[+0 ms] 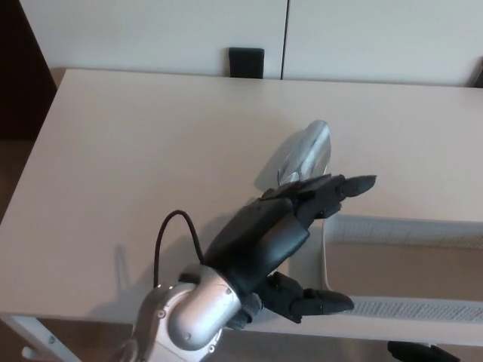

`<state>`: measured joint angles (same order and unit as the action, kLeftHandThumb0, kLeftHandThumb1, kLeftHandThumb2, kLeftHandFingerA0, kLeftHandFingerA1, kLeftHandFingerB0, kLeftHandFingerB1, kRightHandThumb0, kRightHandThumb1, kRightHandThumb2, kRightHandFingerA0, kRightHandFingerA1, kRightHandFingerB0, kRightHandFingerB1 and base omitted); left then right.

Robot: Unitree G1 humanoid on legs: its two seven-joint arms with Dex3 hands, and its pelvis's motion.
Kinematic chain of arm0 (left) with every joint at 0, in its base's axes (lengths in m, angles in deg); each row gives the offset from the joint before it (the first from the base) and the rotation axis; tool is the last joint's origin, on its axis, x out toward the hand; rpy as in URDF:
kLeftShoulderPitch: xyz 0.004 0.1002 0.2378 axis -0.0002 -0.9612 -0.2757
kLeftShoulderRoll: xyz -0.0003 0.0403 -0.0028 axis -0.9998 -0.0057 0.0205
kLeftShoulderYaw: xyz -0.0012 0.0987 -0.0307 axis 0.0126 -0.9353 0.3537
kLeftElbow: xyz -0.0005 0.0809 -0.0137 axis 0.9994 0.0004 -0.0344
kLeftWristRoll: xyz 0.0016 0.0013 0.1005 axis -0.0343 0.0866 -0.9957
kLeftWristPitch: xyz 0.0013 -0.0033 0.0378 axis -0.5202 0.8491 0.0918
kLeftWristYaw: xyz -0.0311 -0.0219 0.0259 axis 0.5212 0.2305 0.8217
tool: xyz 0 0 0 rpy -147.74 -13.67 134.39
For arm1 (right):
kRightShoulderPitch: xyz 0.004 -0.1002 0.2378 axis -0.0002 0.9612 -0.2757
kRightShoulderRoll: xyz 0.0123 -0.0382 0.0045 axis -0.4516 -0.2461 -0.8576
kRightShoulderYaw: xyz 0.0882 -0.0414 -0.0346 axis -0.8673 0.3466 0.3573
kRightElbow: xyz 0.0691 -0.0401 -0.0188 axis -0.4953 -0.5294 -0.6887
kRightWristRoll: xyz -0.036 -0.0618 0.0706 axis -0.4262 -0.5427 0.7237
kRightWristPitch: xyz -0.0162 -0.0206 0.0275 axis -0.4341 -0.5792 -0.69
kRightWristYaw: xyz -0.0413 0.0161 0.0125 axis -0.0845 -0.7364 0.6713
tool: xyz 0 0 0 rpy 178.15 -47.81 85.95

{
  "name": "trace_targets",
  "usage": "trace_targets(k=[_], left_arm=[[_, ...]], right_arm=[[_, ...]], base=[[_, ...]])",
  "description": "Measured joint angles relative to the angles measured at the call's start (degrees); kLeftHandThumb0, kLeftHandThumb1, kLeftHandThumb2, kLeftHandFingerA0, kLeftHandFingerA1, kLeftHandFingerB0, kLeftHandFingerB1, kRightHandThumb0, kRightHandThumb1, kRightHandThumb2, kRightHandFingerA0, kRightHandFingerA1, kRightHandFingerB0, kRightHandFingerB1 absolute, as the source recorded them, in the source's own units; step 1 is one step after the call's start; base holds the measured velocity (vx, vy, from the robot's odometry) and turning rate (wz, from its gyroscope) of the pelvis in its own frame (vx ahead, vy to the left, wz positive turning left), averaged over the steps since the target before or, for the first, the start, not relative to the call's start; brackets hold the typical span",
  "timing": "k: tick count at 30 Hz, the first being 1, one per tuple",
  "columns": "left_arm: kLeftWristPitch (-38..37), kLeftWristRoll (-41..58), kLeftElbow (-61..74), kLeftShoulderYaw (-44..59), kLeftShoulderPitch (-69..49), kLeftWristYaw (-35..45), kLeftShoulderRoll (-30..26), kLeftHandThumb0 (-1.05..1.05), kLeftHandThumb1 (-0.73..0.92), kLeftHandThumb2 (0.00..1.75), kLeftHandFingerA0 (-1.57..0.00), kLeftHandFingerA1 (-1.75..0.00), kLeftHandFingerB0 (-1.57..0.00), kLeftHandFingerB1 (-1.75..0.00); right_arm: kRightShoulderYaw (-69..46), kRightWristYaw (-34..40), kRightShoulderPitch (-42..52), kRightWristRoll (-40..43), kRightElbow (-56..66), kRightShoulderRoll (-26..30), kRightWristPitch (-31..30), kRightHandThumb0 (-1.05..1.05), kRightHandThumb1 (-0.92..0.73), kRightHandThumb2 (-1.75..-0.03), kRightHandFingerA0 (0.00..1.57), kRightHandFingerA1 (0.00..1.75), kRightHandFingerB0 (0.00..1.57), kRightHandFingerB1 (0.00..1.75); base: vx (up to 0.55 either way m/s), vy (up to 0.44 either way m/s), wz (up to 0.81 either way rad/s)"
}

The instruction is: The robot walks towards a desk on which a shovel is kept on the left hand side and a container is kept on the right hand side. The robot picks up the shovel using its left hand and places it in the container.

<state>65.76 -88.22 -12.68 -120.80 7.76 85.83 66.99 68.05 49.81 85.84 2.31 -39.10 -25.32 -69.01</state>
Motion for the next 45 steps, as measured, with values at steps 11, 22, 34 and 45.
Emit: trace_targets(k=[11,22,34,45], left_arm=[[5.64,-9.97,-6.93,-4.01,1.16,-5.75,-0.13,-0.53,0.36,0.72,0.0,-0.18,-0.1,-0.33],[9.57,-19.24,-6.7,-6.04,-0.44,-10.99,-0.73,-0.47,0.45,0.55,-0.09,-0.26,-0.11,-0.25],[12.61,-28.67,-3.1,-6.8,-4.07,-15.25,-2.22,-0.51,0.46,0.59,-0.09,-0.24,-0.11,-0.26],[15.26,-37.23,-2.33,-7.06,-6.42,-20.35,-2.59,-0.5,0.47,0.54,-0.04,-0.26,-0.15,-0.27]], right_arm=[[0.14,0.0,-0.01,-0.04,0.03,0.23,0.0,-0.48,-0.38,-0.71,0.51,0.58,0.37,0.51],[0.23,-0.01,-0.04,-0.06,0.01,0.48,0.0,-0.51,-0.37,-0.72,0.49,0.58,0.35,0.5],[0.5,0.0,-0.13,-0.42,-0.06,0.65,0.0,-0.51,-0.38,-0.72,0.52,0.58,0.37,0.51],[0.93,-0.04,-0.17,-1.35,-0.04,1.94,0.01,-0.5,-0.38,-0.72,0.5,0.58,0.36,0.51]], base=[[0.0,0.0,0.0],[0.0,0.0,0.0],[0.0,0.0,0.0],[0.0,0.0,0.0]])
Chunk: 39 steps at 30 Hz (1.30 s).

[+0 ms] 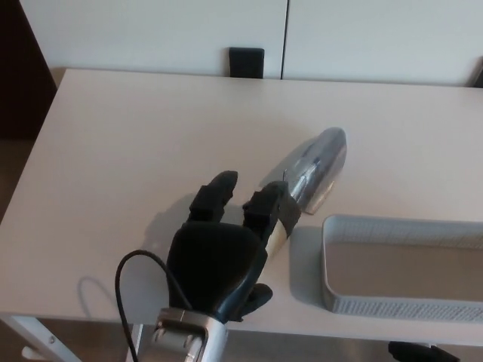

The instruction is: The robot walks towards a desk on which a shovel is kept on the left hand side and a container is kept on the right hand side. The robot picks up the shovel using its left hand and places it in the container.

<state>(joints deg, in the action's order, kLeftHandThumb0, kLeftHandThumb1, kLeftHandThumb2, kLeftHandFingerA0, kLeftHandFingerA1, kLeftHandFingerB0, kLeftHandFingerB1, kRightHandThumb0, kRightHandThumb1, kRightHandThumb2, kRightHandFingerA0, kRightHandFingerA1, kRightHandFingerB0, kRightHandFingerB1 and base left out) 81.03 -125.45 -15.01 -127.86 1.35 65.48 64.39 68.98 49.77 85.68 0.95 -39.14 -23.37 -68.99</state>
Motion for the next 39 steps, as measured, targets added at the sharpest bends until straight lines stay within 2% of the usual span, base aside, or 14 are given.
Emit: trace_targets(k=[1,2,6,7,12,13,17,18,31,32,33,34,38,39], left_arm=[[0.31,-0.86,-0.36,0.16,-0.04,-0.68,-0.03,-0.53,0.38,0.7,-0.04,-0.2,-0.11,-0.32],[0.61,-1.77,-0.87,0.42,-0.05,-1.31,-0.07,-0.49,0.47,0.56,-0.04,-0.23,-0.15,-0.27],[1.47,-4.27,-3.26,1.46,0.11,-2.76,-0.09,-0.53,0.5,0.55,-0.04,-0.26,-0.14,-0.27],[1.84,-4.94,-4.22,1.76,0.44,-2.8,0.0,-0.57,0.4,0.72,-0.05,-0.22,-0.1,-0.3],[2.7,-5.9,-7.2,2.91,2.23,-2.29,0.91,-0.58,0.41,0.72,-0.05,-0.2,-0.1,-0.29],[2.79,-5.84,-7.75,3.41,2.69,-1.99,1.32,-0.55,0.51,0.55,0.0,-0.25,-0.1,-0.26],[2.96,-4.04,-9.11,5.75,4.81,0.98,3.35,-0.55,0.52,0.56,0.0,-0.25,-0.07,-0.25],[2.96,-3.66,-9.21,6.1,5.11,1.65,3.59,-0.57,0.4,0.72,-0.04,-0.21,-0.07,-0.25],[3.42,4.81,-12.01,10.78,11.18,12.35,7.92,-0.53,0.5,0.58,-0.11,-0.29,-0.1,-0.22],[3.42,5.31,-12.16,10.88,11.71,13.13,7.92,-0.59,0.38,0.72,-0.05,-0.37,-0.09,-0.27],[3.43,5.76,-12.39,10.94,12.35,13.98,7.92,-0.55,0.49,0.56,-0.12,-0.29,-0.1,-0.23],[3.44,6.18,-12.68,11.01,12.96,14.68,7.92,-0.68,0.41,0.7,-0.07,-0.36,-0.13,-0.23],[3.62,7.27,-13.38,10.98,14.86,16.8,7.95,-0.66,0.4,0.71,-0.05,-0.36,-0.13,-0.25],[3.79,7.48,-13.48,10.99,15.07,17.07,7.98,-0.57,0.5,0.56,-0.11,-0.29,-0.11,-0.21]], right_arm=[[0.06,-0.01,0.01,-0.12,0.02,0.32,0.0,-0.49,-0.38,-0.72,0.5,0.58,0.37,0.51],[0.09,-0.01,0.01,-0.25,0.06,0.62,0.0,-0.49,-0.38,-0.72,0.49,0.58,0.37,0.51],[0.29,-0.04,0.05,-0.61,0.28,1.3,0.0,-0.49,-0.37,-0.71,0.48,0.58,0.35,0.5],[0.34,-0.1,0.02,-0.63,0.33,1.44,0.0,-0.45,-0.46,-0.53,0.52,0.5,0.38,0.42],[0.62,-0.46,0.12,-0.78,0.32,2.1,0.02,-0.46,-0.45,-0.53,0.53,0.5,0.38,0.41],[0.64,-0.55,0.14,-0.78,0.32,2.19,0.02,-0.46,-0.46,-0.53,0.53,0.49,0.38,0.41],[0.8,-0.75,0.21,-0.79,1.57,2.4,0.0,-0.46,-0.46,-0.53,0.52,0.48,0.39,0.41],[0.85,-0.75,0.23,-0.81,1.79,2.43,0.01,-0.47,-0.46,-0.53,0.52,0.48,0.39,0.41],[1.44,-0.88,0.49,-0.96,2.46,3.04,-0.01,-0.48,-0.47,-0.54,0.52,0.47,0.38,0.4],[1.51,-0.9,0.49,-1.0,2.5,3.11,-0.02,-0.47,-0.47,-0.54,0.52,0.47,0.39,0.4],[1.58,-0.95,0.5,-1.02,2.54,3.17,-0.02,-0.48,-0.47,-0.54,0.52,0.47,0.39,0.4],[1.65,-0.97,0.46,-1.07,2.56,3.23,-0.04,-0.48,-0.47,-0.54,0.52,0.47,0.39,0.4],[1.92,-1.02,0.31,-1.19,2.87,3.43,-0.21,-0.46,-0.48,-0.54,0.51,0.47,0.38,0.4],[1.97,-1.05,0.28,-1.2,2.9,3.48,-0.25,-0.46,-0.48,-0.54,0.51,0.47,0.39,0.4]], base=[[0.0,0.0,0.0],[0.0,0.0,0.0],[0.0,0.0,0.0],[0.0,0.0,0.0],[0.0,0.0,0.0],[0.0,0.0,0.0],[0.0,0.0,0.0],[0.0,0.0,0.0],[0.0,0.0,0.0],[0.0,0.0,0.0],[0.0,0.0,0.0],[0.0,0.0,0.0],[0.0,0.0,0.0],[0.0,0.0,0.0]])
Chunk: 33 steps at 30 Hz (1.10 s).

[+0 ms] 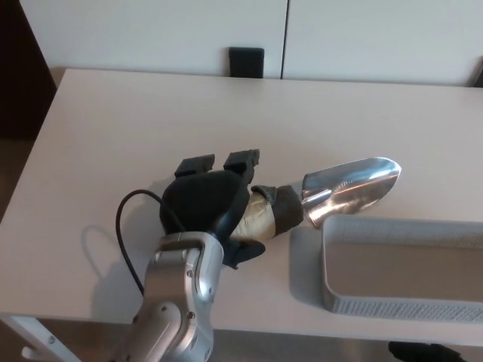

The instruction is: The robot walks towards a desk on which a shovel is kept on the left hand side and a container is kept on the right hand side. The robot picks up the shovel using its left hand and places it in the container.

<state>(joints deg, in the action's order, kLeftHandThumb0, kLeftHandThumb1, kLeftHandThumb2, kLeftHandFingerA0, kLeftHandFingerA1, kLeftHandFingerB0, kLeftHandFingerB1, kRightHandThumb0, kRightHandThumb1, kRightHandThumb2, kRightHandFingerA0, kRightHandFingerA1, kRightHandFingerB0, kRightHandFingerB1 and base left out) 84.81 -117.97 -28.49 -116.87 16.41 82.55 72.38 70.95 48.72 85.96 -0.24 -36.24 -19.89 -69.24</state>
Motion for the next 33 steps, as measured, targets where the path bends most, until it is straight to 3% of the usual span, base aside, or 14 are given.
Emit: trace_targets(k=[2,8,17,18,21,22,23,24,25,26,30,31,32,33], left_arm=[[0.03,0.31,-0.19,-0.04,0.23,0.51,0.02,-0.6,0.41,0.72,-0.06,-0.36,-0.07,-0.25],[0.48,1.1,-2.14,-0.6,0.98,1.78,-0.31,-0.54,0.39,0.69,-0.06,-0.31,-0.07,-0.27],[0.63,1.87,-5.29,-0.81,0.96,0.33,-1.27,-0.68,0.39,0.66,-0.07,-0.34,-0.06,-0.31],[0.63,1.87,-5.74,-0.97,0.98,0.02,-1.41,-0.31,0.31,0.87,0.0,-0.48,0.0,-0.47],[0.63,1.83,-7.07,-1.93,1.44,-0.48,-2.03,-0.31,0.4,0.93,-0.01,-0.47,0.0,-0.46],[0.63,1.8,-7.29,-2.18,1.64,-0.47,-2.16,-0.6,0.53,0.76,-0.23,-0.41,-0.12,-0.35],[0.62,1.62,-8.06,-3.37,2.46,-0.32,-2.87,-0.56,0.59,0.79,-0.3,-0.42,-0.16,-0.37],[0.62,1.44,-8.55,-4.24,2.91,-0.15,-3.46,-0.5,0.59,0.81,-0.51,-0.52,-0.19,-0.39],[0.59,1.38,-9.0,-4.98,3.28,0.03,-3.96,-0.36,0.73,0.62,-0.77,-0.71,-0.3,-0.3],[0.47,1.37,-9.32,-5.4,3.62,0.07,-4.32,-0.36,0.75,0.66,-0.84,-0.84,-0.32,-0.32],[-0.86,1.18,-11.6,-7.51,6.5,-0.52,-5.64,-0.28,0.76,0.64,-0.79,-0.95,-0.4,-0.34],[-1.28,1.22,-12.17,-7.79,7.11,-0.56,-5.75,-0.34,0.66,0.94,-0.76,-0.91,-0.4,-0.5],[-1.58,1.24,-12.73,-8.15,7.63,-0.48,-5.95,-0.34,0.66,0.94,-0.76,-0.91,-0.4,-0.5],[-1.97,1.29,-13.26,-8.55,8.2,-0.35,-6.15,-0.24,0.8,0.64,-0.79,-0.77,-0.58,-0.38]], right_arm=[[0.03,0.0,-0.02,0.0,0.16,0.05,-0.25,-0.45,-0.47,-0.54,0.53,0.47,0.39,0.4],[0.04,-0.27,-0.07,0.08,0.93,0.3,-0.96,-0.43,-0.48,-0.54,0.51,0.47,0.38,0.4],[0.0,-0.58,-0.36,0.13,1.95,0.56,-2.51,-0.45,-0.48,-0.54,0.5,0.48,0.39,0.4],[0.01,-0.65,-0.44,0.12,1.98,0.61,-2.54,-0.45,-0.48,-0.54,0.5,0.47,0.38,0.4],[0.01,-0.82,-0.65,0.09,2.18,0.87,-2.66,-0.43,-0.49,-0.54,0.5,0.47,0.38,0.4],[0.02,-0.84,-0.71,0.09,2.2,0.9,-2.67,-0.43,-0.49,-0.54,0.5,0.47,0.38,0.4],[0.06,-0.92,-0.92,0.08,2.31,1.06,-2.69,-0.43,-0.49,-0.54,0.5,0.47,0.39,0.4],[0.06,-0.95,-0.98,0.08,2.32,1.16,-2.69,-0.42,-0.49,-0.54,0.5,0.47,0.39,0.4],[0.06,-0.96,-1.02,0.07,2.31,1.26,-2.71,-0.43,-0.49,-0.54,0.5,0.47,0.39,0.4],[0.07,-0.96,-1.1,0.05,2.31,1.33,-2.72,-0.42,-0.49,-0.54,0.49,0.47,0.39,0.4],[0.29,-1.01,-1.49,0.04,2.34,1.61,-3.03,-0.44,-0.5,-0.54,0.5,0.48,0.39,0.4],[0.42,-1.02,-1.55,0.02,2.42,1.74,-3.17,-0.45,-0.5,-0.54,0.5,0.48,0.39,0.4],[0.51,-1.03,-1.55,0.0,2.48,1.83,-3.26,-0.45,-0.5,-0.54,0.5,0.48,0.39,0.4],[0.59,-1.04,-1.58,-0.01,2.56,1.91,-3.34,-0.45,-0.5,-0.54,0.49,0.48,0.39,0.4]], base=[[0.0,0.0,0.0],[0.0,0.0,0.0],[0.0,0.0,0.0],[0.0,0.0,0.0],[0.0,0.0,0.0],[0.0,0.0,0.0],[0.0,0.0,0.0],[0.0,0.0,0.0],[0.0,0.0,0.0],[0.0,0.0,0.0],[0.0,0.0,0.0],[0.0,0.0,0.0],[0.0,0.0,0.0],[0.0,0.0,0.0]])
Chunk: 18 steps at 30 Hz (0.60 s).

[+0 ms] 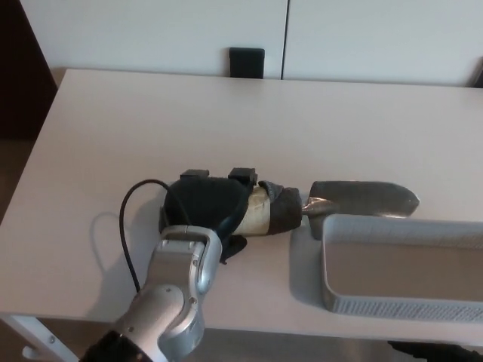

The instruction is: The robot walks towards a desk on which a shovel is kept on the left hand side and a container is kept on the right hand side. The robot picks up the shovel using its left hand and places it in the container.

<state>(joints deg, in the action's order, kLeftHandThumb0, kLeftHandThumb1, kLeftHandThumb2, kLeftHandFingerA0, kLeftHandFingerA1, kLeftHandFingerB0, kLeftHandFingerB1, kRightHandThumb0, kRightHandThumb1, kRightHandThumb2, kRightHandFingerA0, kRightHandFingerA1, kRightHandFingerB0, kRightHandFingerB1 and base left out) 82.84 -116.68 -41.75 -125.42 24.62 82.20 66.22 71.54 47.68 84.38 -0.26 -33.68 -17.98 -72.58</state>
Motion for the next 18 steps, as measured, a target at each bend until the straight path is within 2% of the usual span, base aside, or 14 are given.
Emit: trace_targets(k=[1,2,3,4,5,6,7,8,9,13,15,16,17,18], left_arm=[[-0.58,0.22,-0.61,-0.27,0.66,0.13,-0.38,-0.21,0.79,0.64,-0.74,-0.95,-0.69,-0.43],[-1.18,0.6,-1.12,-0.29,1.27,0.35,-0.72,-0.19,0.77,0.63,-0.72,-1.05,-0.73,-0.46],[-1.63,0.92,-1.45,-0.31,1.77,0.59,-0.99,-0.12,0.71,0.61,-0.91,-0.85,-0.75,-0.61],[-2.29,1.45,-1.73,-0.14,2.25,0.85,-1.29,-0.11,0.76,0.62,-0.93,-0.76,-0.7,-0.69],[-2.77,1.96,-1.89,0.19,2.6,1.09,-1.36,-0.11,0.76,0.62,-0.93,-0.76,-0.7,-0.69],[-3.21,2.54,-2.05,0.61,2.96,1.32,-1.4,-0.12,0.82,0.64,-0.94,-0.78,-0.65,-0.84],[-3.64,3.12,-2.25,1.06,3.28,1.5,-1.39,-0.11,0.84,0.64,-0.9,-0.98,-0.61,-0.98],[-4.0,3.53,-2.45,1.49,3.51,1.61,-1.28,-0.13,0.89,0.63,-0.89,-1.11,-0.59,-0.94],[-4.32,4.08,-2.68,2.19,3.72,1.64,-1.09,-0.14,0.89,0.68,-0.86,-1.28,-0.61,-0.96],[-5.72,6.53,-2.98,5.54,3.63,1.62,-0.08,-0.18,0.89,0.68,-0.88,-1.33,-0.6,-1.0],[-6.32,7.84,-2.84,7.46,3.1,1.58,0.8,-0.19,0.87,0.68,-0.89,-1.38,-0.63,-0.94],[-6.55,8.31,-2.75,8.24,2.84,1.55,1.14,-0.21,0.87,0.68,-0.82,-1.49,-0.61,-0.83],[-6.92,9.2,-2.62,9.62,2.46,1.5,1.77,-0.37,0.77,0.81,-0.8,-1.39,-0.6,-0.76],[-7.03,9.76,-2.52,10.59,2.18,1.48,2.29,-0.22,0.89,0.62,-0.66,-1.6,-0.57,-0.82]], right_arm=[[0.11,-0.01,-0.04,-0.01,0.07,0.03,-0.13,-0.45,-0.5,-0.54,0.5,0.48,0.39,0.4],[0.25,-0.02,-0.13,-0.03,0.14,0.04,-0.32,-0.45,-0.5,-0.54,0.5,0.47,0.4,0.4],[0.36,-0.01,-0.18,-0.05,0.24,0.04,-0.51,-0.44,-0.51,-0.54,0.5,0.48,0.4,0.4],[0.47,-0.01,-0.22,-0.07,0.29,0.04,-0.62,-0.45,-0.5,-0.54,0.51,0.49,0.4,0.41],[0.53,-0.01,-0.25,-0.08,0.31,0.04,-0.66,-0.45,-0.52,-0.55,0.51,0.48,0.39,0.4],[0.61,-0.03,-0.28,-0.1,0.32,0.05,-0.7,-0.46,-0.52,-0.55,0.5,0.49,0.39,0.4],[0.69,-0.07,-0.33,-0.11,0.32,0.07,-0.74,-0.46,-0.52,-0.55,0.51,0.48,0.39,0.4],[0.76,-0.12,-0.37,-0.13,0.32,0.09,-0.81,-0.46,-0.53,-0.55,0.52,0.48,0.39,0.4],[0.85,-0.17,-0.45,-0.19,0.32,0.12,-0.91,-0.46,-0.53,-0.55,0.53,0.49,0.4,0.41],[1.1,-0.53,-0.73,-0.36,0.32,0.18,-1.09,-0.46,-0.53,-0.55,0.54,0.49,0.4,0.41],[1.16,-0.67,-0.77,-0.47,0.32,0.19,-1.16,-0.47,-0.53,-0.55,0.54,0.49,0.39,0.41],[1.19,-0.71,-0.8,-0.51,0.32,0.19,-1.17,-0.47,-0.54,-0.55,0.54,0.49,0.4,0.4],[1.22,-0.77,-0.84,-0.58,0.32,0.19,-1.18,-0.47,-0.53,-0.55,0.54,0.49,0.4,0.41],[1.24,-0.8,-0.86,-0.62,0.32,0.19,-1.19,-0.48,-0.53,-0.55,0.54,0.49,0.4,0.41]], base=[[0.0,0.0,0.0],[0.0,0.0,0.0],[0.0,0.0,0.0],[0.0,0.0,0.0],[0.0,0.0,0.0],[0.0,0.0,0.0],[0.0,0.0,0.0],[0.0,0.0,0.0],[0.0,0.0,0.0],[0.0,0.0,0.0],[0.0,0.0,0.0],[0.0,0.0,0.0],[0.0,0.0,0.0],[0.0,0.0,0.0]])
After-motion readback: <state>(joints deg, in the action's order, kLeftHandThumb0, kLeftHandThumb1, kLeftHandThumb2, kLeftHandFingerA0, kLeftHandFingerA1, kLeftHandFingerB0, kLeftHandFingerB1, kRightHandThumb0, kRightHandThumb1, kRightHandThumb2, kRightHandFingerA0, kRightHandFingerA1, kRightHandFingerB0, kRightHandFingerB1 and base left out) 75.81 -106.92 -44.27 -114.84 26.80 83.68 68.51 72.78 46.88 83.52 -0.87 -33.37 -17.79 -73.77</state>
